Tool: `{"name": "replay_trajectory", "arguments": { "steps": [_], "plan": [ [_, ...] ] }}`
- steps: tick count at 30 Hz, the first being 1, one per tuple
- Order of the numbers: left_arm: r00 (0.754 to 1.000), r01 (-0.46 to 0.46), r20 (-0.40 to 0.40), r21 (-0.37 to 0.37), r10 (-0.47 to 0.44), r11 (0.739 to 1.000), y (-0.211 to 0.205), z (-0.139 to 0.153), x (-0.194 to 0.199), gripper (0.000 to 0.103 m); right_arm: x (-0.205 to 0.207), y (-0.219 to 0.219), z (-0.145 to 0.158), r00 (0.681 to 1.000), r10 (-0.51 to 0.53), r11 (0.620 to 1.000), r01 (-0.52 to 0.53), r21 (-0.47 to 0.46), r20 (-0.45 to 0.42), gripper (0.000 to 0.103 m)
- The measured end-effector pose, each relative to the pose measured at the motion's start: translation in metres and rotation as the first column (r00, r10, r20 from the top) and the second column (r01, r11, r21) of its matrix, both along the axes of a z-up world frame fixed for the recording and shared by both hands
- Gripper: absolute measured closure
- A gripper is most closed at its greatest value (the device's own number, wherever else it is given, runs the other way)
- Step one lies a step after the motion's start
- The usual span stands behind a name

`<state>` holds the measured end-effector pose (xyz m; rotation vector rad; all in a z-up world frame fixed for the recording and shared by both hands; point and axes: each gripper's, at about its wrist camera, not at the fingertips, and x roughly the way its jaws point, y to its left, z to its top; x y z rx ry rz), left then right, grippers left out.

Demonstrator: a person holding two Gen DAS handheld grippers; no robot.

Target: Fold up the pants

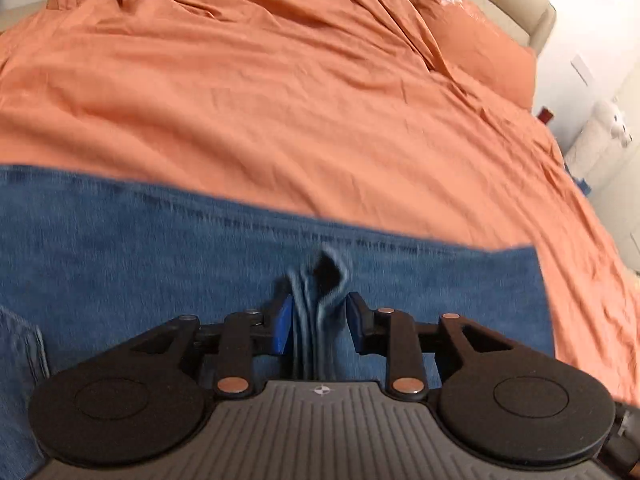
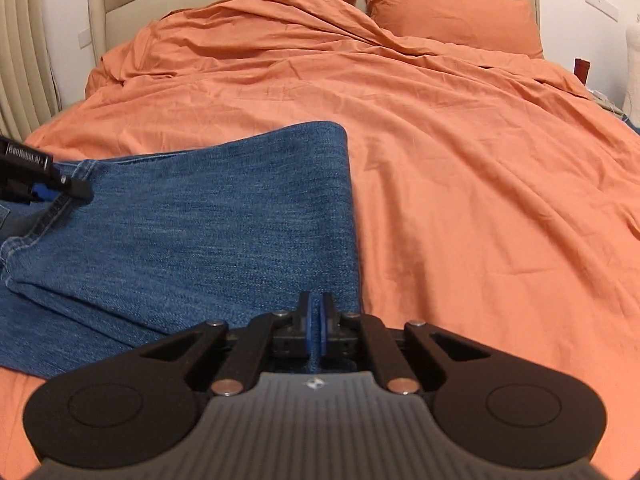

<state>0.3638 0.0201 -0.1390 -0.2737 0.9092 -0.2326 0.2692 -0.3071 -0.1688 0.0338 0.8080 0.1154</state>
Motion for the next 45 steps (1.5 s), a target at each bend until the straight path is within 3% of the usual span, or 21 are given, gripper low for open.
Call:
{"name": "replay_trajectory", "arguments": {
  "steps": [2,6,8,12,14,16,19,23,26,30,34,37,42,45],
  "plan": [
    [1.000,-0.026,0.003,0.010,0.026,1.000,0.004,0.003,0.005,0.069,0.001,-0.002,0.000,1.000,-0.002,1.000,0.002,0.009,-0.004,0.103],
    [0.998,-0.023,-0.053,0.124,0.030,0.992,-0.012,-0.004,0.022,0.072,0.003,-0.003,-0.001,1.000,-0.003,1.000,0.003,0.019,-0.007,0.103],
    [0.998,-0.010,-0.057,0.192,0.021,0.981,-0.022,-0.006,0.024,0.069,0.003,-0.003,-0.003,1.000,0.003,1.000,-0.003,0.016,-0.007,0.103],
    [0.999,-0.011,-0.042,0.252,0.022,0.968,-0.029,0.007,0.012,0.062,0.003,-0.003,-0.002,1.000,0.011,1.000,-0.011,0.013,-0.006,0.103],
    [0.999,-0.018,-0.025,0.266,0.025,0.964,-0.025,0.019,0.001,0.055,0.000,-0.002,0.004,1.000,0.012,1.000,-0.012,-0.001,0.020,0.103],
    [0.999,-0.040,-0.004,0.283,0.043,0.958,-0.018,0.030,-0.016,0.052,-0.009,0.005,0.016,0.994,0.046,0.999,-0.044,-0.026,0.098,0.092],
    [0.995,-0.098,0.012,0.289,0.099,0.952,0.000,0.044,-0.034,0.051,-0.022,0.023,0.034,0.971,0.141,0.990,-0.138,-0.029,0.195,0.083],
    [0.978,-0.202,0.012,0.276,0.206,0.940,0.037,0.059,-0.058,0.050,-0.027,0.050,0.034,0.954,0.238,0.970,-0.243,0.007,0.182,0.082],
    [0.957,-0.287,0.028,0.231,0.289,0.930,0.072,0.069,-0.081,0.042,-0.030,0.064,0.025,0.948,0.281,0.960,-0.279,-0.037,0.151,0.082],
    [0.906,-0.422,0.033,0.155,0.422,0.893,0.126,0.078,-0.109,0.040,-0.025,0.067,0.002,0.952,0.301,0.953,-0.299,-0.045,0.050,0.082],
    [0.839,-0.544,0.018,0.028,0.544,0.839,0.182,0.082,-0.138,0.036,-0.025,0.071,0.003,0.953,0.299,0.953,-0.296,-0.064,0.050,0.081],
    [0.773,-0.633,0.009,-0.071,0.635,0.771,0.217,0.080,-0.156,0.030,-0.027,0.069,0.022,0.951,0.302,0.953,-0.301,-0.028,0.066,0.081],
    [0.641,-0.761,-0.079,-0.188,0.763,0.620,0.262,0.054,-0.181,0.029,-0.019,0.089,0.053,0.916,0.392,0.920,-0.392,-0.023,0.088,0.081],
    [0.609,-0.782,-0.132,-0.264,0.782,0.565,0.278,0.035,-0.188,0.029,-0.006,0.113,0.068,0.875,0.476,0.879,-0.472,-0.063,0.086,0.081]
  ]
}}
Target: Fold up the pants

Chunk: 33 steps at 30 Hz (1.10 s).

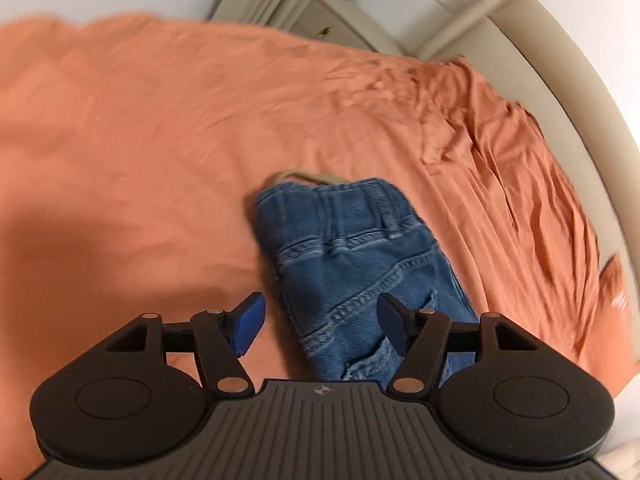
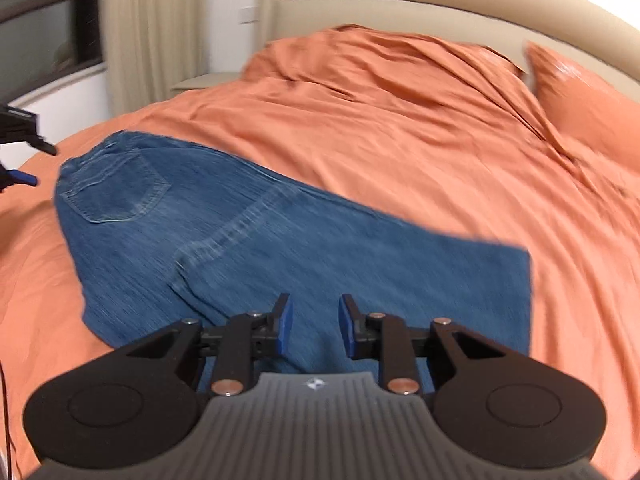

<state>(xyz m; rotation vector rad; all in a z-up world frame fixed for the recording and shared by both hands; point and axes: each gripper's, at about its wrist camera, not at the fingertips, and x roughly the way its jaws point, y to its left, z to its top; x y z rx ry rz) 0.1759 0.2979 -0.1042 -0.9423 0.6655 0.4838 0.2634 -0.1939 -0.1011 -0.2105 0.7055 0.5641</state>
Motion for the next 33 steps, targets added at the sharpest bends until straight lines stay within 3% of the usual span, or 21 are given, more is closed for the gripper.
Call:
{"name": "replay_trajectory", "arguments": {
  "steps": [5,8,12,16,18,20,22,26,27,29,33],
  "plan": [
    [0.998,-0.047,0.046,-0.079,0.051,0.996,0.014,-0.024,0.002,0.023,0.022,0.054,0.015,0.978,0.208,0.970,-0.203,-0.132,0.023,0.082],
    [0.996,-0.056,0.061,-0.131,0.065,0.990,0.020,-0.039,0.009,0.023,0.042,0.082,0.012,0.961,0.276,0.943,-0.271,-0.192,-0.002,0.081],
    [0.994,-0.036,0.094,-0.207,0.057,0.978,0.029,-0.056,0.020,0.023,0.063,0.112,-0.002,0.949,0.311,0.914,-0.315,-0.256,-0.058,0.081],
    [0.988,-0.022,0.142,-0.295,0.067,0.955,0.037,-0.072,0.028,0.023,0.078,0.131,-0.021,0.938,0.314,0.902,-0.344,-0.262,-0.149,0.082],
    [0.988,-0.016,0.141,-0.301,0.061,0.954,0.039,-0.076,0.033,0.023,0.080,0.140,-0.035,0.930,0.313,0.886,-0.359,-0.292,-0.193,0.083],
    [0.990,-0.008,0.134,-0.300,0.050,0.954,0.039,-0.078,0.038,0.030,0.081,0.145,-0.044,0.927,0.308,0.878,-0.363,-0.313,-0.214,0.083],
    [0.991,-0.008,0.124,-0.286,0.045,0.958,0.038,-0.076,0.039,0.035,0.085,0.146,-0.047,0.928,0.279,0.888,-0.347,-0.302,-0.245,0.083],
    [0.993,-0.007,0.116,-0.214,0.033,0.977,0.028,-0.064,0.038,0.065,0.083,0.150,-0.050,0.927,0.286,0.881,-0.353,-0.315,-0.241,0.084],
    [0.992,-0.003,0.126,-0.192,0.027,0.981,0.024,-0.059,0.036,0.069,0.081,0.150,-0.050,0.929,0.285,0.881,-0.351,-0.318,-0.237,0.084],
    [0.989,0.020,0.151,-0.116,-0.003,0.993,0.014,-0.042,0.035,0.077,0.080,0.151,-0.051,0.931,0.280,0.881,-0.346,-0.322,-0.233,0.084],
    [0.979,0.092,0.172,0.108,-0.109,0.990,-0.027,0.007,0.038,0.079,0.077,0.151,-0.051,0.936,0.273,0.880,-0.336,-0.335,-0.221,0.084]
  ]
}}
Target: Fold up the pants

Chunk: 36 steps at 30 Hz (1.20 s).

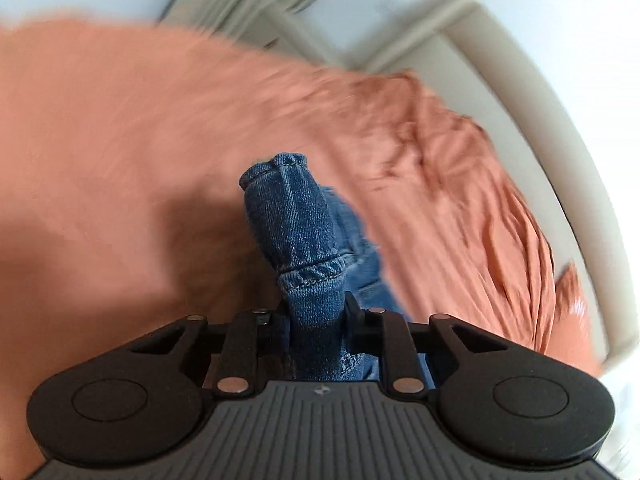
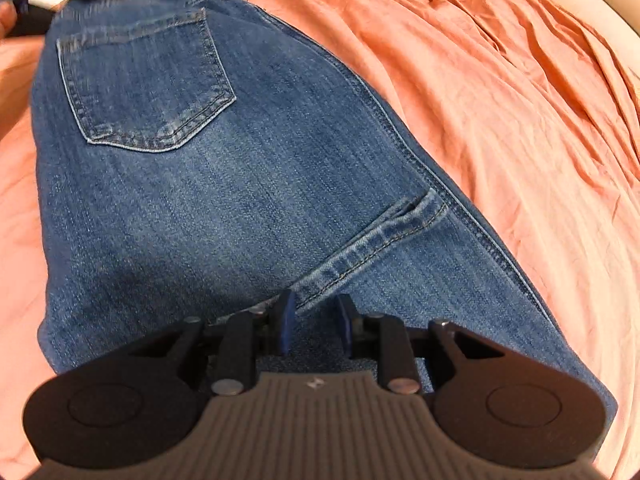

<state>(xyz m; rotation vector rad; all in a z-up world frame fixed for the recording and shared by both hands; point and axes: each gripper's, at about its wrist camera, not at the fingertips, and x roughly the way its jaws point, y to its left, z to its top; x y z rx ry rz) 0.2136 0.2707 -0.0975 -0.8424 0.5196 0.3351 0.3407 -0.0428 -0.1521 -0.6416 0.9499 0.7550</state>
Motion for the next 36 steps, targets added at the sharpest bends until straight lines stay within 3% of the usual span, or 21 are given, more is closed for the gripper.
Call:
{"name": "replay_trajectory", "arguments": {
  "steps": [3,6,9,12,13,16,19,22,24,25,26,29,31,33,36],
  "plan": [
    [0.995,0.094,0.004,0.183,-0.096,0.979,-0.045,0.037,0.007,0.079,-0.006,0.003,0.004,1.000,-0.003,1.000,0.004,-0.017,0.023,0.083],
    [0.980,0.191,-0.014,0.350,-0.198,0.917,-0.098,0.062,0.012,0.079,-0.010,-0.008,0.023,0.998,-0.055,0.996,0.054,0.067,0.015,0.083],
    [0.953,0.287,-0.067,0.507,-0.294,0.813,-0.156,0.074,0.017,0.079,-0.017,-0.031,0.042,0.991,-0.130,0.981,0.128,0.143,0.002,0.083],
    [0.910,0.393,-0.160,0.633,-0.384,0.667,-0.217,0.068,0.021,0.079,-0.028,-0.060,0.055,0.981,-0.196,0.966,0.192,0.171,0.006,0.082],
    [0.890,0.431,-0.203,0.668,-0.409,0.607,-0.237,0.063,0.021,0.079,-0.032,-0.072,0.058,0.975,-0.222,0.959,0.218,0.180,-0.001,0.082],
    [0.824,0.535,-0.313,0.704,-0.472,0.466,-0.285,0.041,0.022,0.078,-0.045,-0.104,0.061,0.958,-0.286,0.937,0.285,0.202,-0.028,0.082],
    [0.729,0.655,-0.446,0.674,-0.519,0.342,-0.324,0.011,0.023,0.078,-0.058,-0.130,0.059,0.941,-0.335,0.922,0.337,0.194,-0.040,0.082],
    [0.635,0.749,-0.548,0.609,-0.545,0.260,-0.347,-0.019,0.021,0.078,-0.070,-0.151,0.056,0.924,-0.377,0.901,0.381,0.206,-0.061,0.082],
    [0.613,0.766,-0.580,0.604,-0.537,0.222,-0.355,-0.033,0.014,0.077,-0.077,-0.160,0.054,0.913,-0.402,0.886,0.408,0.221,-0.075,0.082],
    [0.600,0.778,-0.588,0.587,-0.543,0.225,-0.355,-0.036,0.015,0.075,-0.080,-0.164,0.054,0.907,-0.413,0.877,0.421,0.230,-0.084,0.082],
    [0.584,0.794,-0.588,0.557,-0.559,0.244,-0.351,-0.035,0.017,0.074,-0.084,-0.168,0.053,0.901,-0.424,0.868,0.434,0.241,-0.094,0.082],
    [0.555,0.826,-0.541,0.447,-0.632,0.343,-0.329,-0.027,0.029,0.065,-0.093,-0.175,0.048,0.889,-0.443,0.847,0.458,0.269,-0.118,0.082],
    [0.539,0.841,-0.481,0.354,-0.691,0.409,-0.313,-0.020,0.035,0.053,-0.098,-0.174,0.046,0.874,-0.470,0.827,0.484,0.284,-0.124,0.082],
    [0.535,0.845,-0.428,0.271,-0.729,0.461,-0.302,-0.017,0.034,0.047,-0.098,-0.178,0.044,0.851,-0.504,0.790,0.523,0.322,-0.146,0.081],
    [0.538,0.842,-0.369,0.201,-0.758,0.501,-0.290,-0.008,0.034,0.040,-0.098,-0.188,0.045,0.813,-0.546,0.714,0.577,0.396,-0.201,0.078]
  ]
}}
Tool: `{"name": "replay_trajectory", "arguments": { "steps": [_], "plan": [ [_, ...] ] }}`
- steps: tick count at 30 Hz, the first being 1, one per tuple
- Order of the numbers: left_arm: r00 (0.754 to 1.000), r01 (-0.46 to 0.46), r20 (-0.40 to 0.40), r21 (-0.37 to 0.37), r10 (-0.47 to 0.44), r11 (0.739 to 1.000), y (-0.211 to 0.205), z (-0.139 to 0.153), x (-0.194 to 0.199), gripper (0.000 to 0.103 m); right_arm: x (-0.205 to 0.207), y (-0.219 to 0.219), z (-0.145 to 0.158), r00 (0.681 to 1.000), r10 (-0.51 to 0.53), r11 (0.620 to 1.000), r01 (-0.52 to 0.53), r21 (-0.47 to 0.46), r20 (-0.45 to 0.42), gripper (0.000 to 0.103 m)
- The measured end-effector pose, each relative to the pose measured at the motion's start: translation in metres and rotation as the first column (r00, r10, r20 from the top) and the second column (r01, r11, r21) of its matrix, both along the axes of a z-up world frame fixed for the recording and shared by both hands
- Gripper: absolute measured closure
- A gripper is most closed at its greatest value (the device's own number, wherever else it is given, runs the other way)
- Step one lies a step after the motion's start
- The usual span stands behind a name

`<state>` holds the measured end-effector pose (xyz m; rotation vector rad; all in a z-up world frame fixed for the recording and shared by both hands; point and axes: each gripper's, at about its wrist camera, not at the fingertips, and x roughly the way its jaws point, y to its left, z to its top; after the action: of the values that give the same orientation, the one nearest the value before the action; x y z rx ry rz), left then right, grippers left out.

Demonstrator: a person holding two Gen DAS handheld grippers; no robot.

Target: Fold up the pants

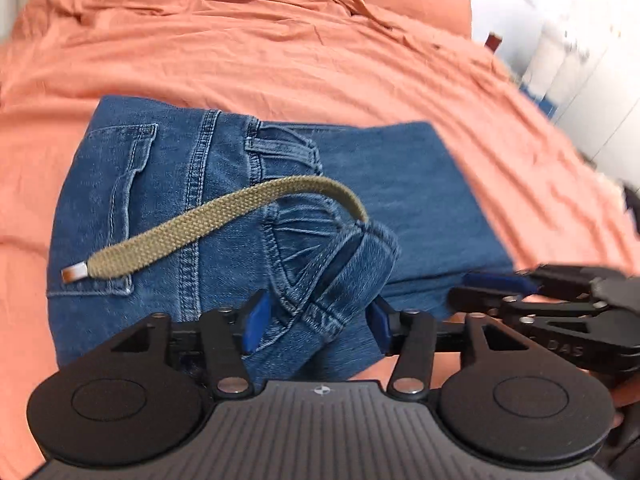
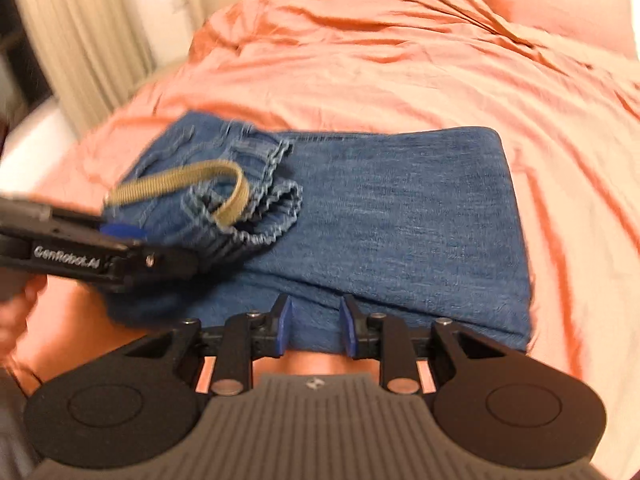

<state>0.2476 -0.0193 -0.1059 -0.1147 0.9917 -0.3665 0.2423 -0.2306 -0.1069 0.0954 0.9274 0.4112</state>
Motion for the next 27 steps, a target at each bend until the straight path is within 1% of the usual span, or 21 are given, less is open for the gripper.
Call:
{"name": "replay_trajectory", "arguments": {
  "steps": [1,4,6,8,11,12,13,14,15,17,21,23,25,27],
  "plan": [
    [1.000,-0.001,-0.004,-0.026,0.001,1.000,0.002,0.003,0.001,0.037,0.002,-0.003,0.001,1.000,-0.016,0.999,0.016,0.040,0.001,0.072],
    [1.000,0.000,-0.003,-0.102,-0.001,0.995,0.009,0.015,-0.004,0.035,0.011,-0.007,0.002,0.999,-0.042,0.988,0.043,0.146,-0.015,0.070],
    [1.000,-0.010,0.015,-0.114,0.012,0.993,0.014,0.023,-0.004,0.035,0.020,-0.009,0.003,0.998,-0.047,0.976,0.053,0.209,-0.030,0.067],
    [0.998,-0.039,0.051,-0.070,0.043,0.997,0.019,0.031,-0.001,0.035,0.031,-0.008,0.001,0.997,-0.049,0.957,0.062,0.282,-0.051,0.065],
    [0.992,-0.083,0.096,0.053,0.078,0.995,0.029,0.037,0.007,0.035,0.053,-0.002,-0.002,0.996,-0.041,0.926,0.066,0.372,-0.075,0.064],
    [0.990,-0.103,0.108,0.092,0.093,0.990,0.033,0.038,0.010,0.035,0.063,0.002,-0.004,0.997,-0.035,0.922,0.059,0.384,-0.069,0.062],
    [0.987,-0.125,0.112,0.121,0.112,0.985,0.038,0.038,0.016,0.035,0.072,0.006,-0.005,0.997,-0.034,0.923,0.056,0.382,-0.065,0.058],
    [0.984,-0.150,0.119,0.135,0.135,0.979,0.045,0.038,0.022,0.035,0.082,0.010,-0.008,0.997,-0.036,0.923,0.059,0.381,-0.069,0.055],
    [0.980,-0.174,0.125,0.134,0.158,0.975,0.051,0.037,0.025,0.035,0.093,0.015,-0.012,0.997,-0.032,0.918,0.060,0.393,-0.076,0.052],
    [0.968,-0.237,0.115,0.109,0.224,0.965,0.070,0.035,0.032,0.035,0.111,0.022,-0.020,0.995,-0.030,0.905,0.068,0.420,-0.098,0.052],
    [0.942,-0.334,0.059,0.037,0.332,0.942,0.099,0.026,0.047,0.035,0.144,0.040,-0.044,0.986,-0.014,0.884,0.090,0.458,-0.168,0.052],
    [0.934,-0.355,0.042,0.013,0.354,0.935,0.107,0.023,0.050,0.035,0.157,0.047,-0.057,0.977,-0.010,0.873,0.112,0.475,-0.212,0.057],
    [0.931,-0.362,0.042,0.007,0.362,0.932,0.112,0.023,0.052,0.037,0.164,0.049,-0.060,0.975,0.003,0.845,0.117,0.523,-0.223,0.081],
    [0.933,-0.357,0.053,-0.001,0.356,0.934,0.114,0.024,0.053,0.037,0.161,0.050,-0.049,0.984,0.003,0.850,0.092,0.519,-0.178,0.089]
  ]
}}
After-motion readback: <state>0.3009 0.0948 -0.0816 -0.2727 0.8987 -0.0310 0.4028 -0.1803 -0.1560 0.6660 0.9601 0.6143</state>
